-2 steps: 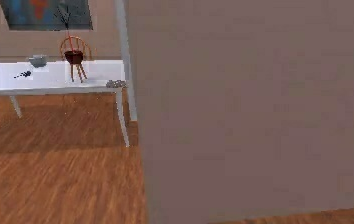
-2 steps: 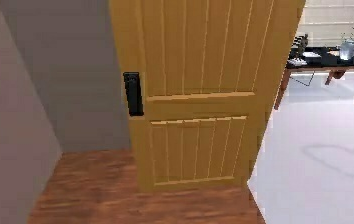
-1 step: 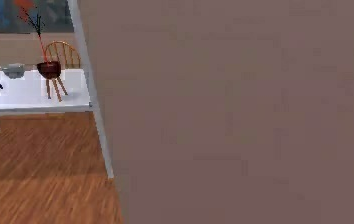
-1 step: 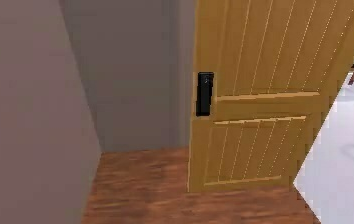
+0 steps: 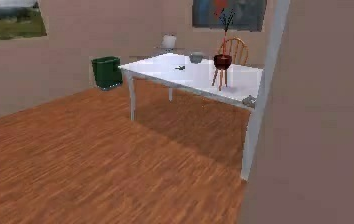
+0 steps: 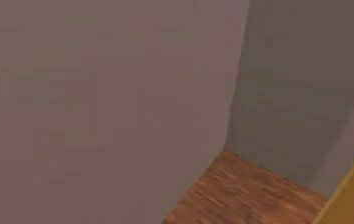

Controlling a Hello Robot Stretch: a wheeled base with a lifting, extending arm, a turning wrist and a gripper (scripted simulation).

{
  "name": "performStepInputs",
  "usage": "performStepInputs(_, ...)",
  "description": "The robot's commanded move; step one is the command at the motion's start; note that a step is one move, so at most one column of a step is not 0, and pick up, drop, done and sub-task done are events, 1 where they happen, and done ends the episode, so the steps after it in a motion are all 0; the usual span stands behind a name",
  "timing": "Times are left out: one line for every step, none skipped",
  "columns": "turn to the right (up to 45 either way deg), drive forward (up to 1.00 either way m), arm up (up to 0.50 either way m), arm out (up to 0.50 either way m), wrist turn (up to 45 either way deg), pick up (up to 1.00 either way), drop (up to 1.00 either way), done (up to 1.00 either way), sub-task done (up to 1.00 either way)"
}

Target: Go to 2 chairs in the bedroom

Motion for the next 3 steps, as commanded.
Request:
performStepInputs(-24.0,0.0,0.0,0.0,0.0,0.0,0.0,0.0,0.0)
performStepInputs(0.0,1.0,0.0,0.0,0.0,0.0,0.0,0.0,0.0)
performStepInputs(0.0,1.0,0.0,0.0,0.0,0.0,0.0,0.0,0.0)
